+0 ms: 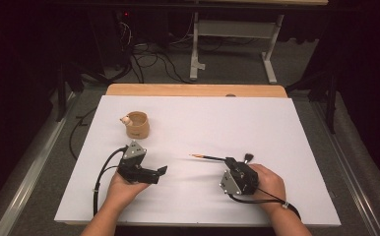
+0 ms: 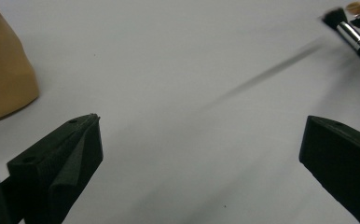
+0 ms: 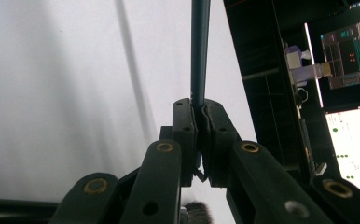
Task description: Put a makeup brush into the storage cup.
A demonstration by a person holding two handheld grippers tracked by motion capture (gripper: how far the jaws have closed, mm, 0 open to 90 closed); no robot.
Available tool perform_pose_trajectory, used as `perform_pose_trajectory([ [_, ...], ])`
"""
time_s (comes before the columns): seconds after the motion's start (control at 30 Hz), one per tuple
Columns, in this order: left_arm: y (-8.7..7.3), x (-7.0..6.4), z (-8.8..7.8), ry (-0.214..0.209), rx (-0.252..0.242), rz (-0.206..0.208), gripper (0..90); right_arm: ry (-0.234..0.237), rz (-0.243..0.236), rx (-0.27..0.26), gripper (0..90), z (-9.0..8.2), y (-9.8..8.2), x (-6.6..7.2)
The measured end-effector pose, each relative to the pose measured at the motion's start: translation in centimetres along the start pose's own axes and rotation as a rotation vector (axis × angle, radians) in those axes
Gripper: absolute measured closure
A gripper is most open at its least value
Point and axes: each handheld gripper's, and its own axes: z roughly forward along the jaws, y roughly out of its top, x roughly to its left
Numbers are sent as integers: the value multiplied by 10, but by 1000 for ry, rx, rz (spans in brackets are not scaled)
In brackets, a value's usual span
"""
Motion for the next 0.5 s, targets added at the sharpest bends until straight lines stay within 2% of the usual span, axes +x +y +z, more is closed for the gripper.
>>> perform_pose_trajectory([
  [0.3, -5, 2, -2, -9, -62, -14, 1, 14, 77, 6, 872, 4, -1, 1],
  [0.5, -4, -1, -5, -41, -91, -12, 1, 16, 123, 1, 871, 7, -3, 2],
])
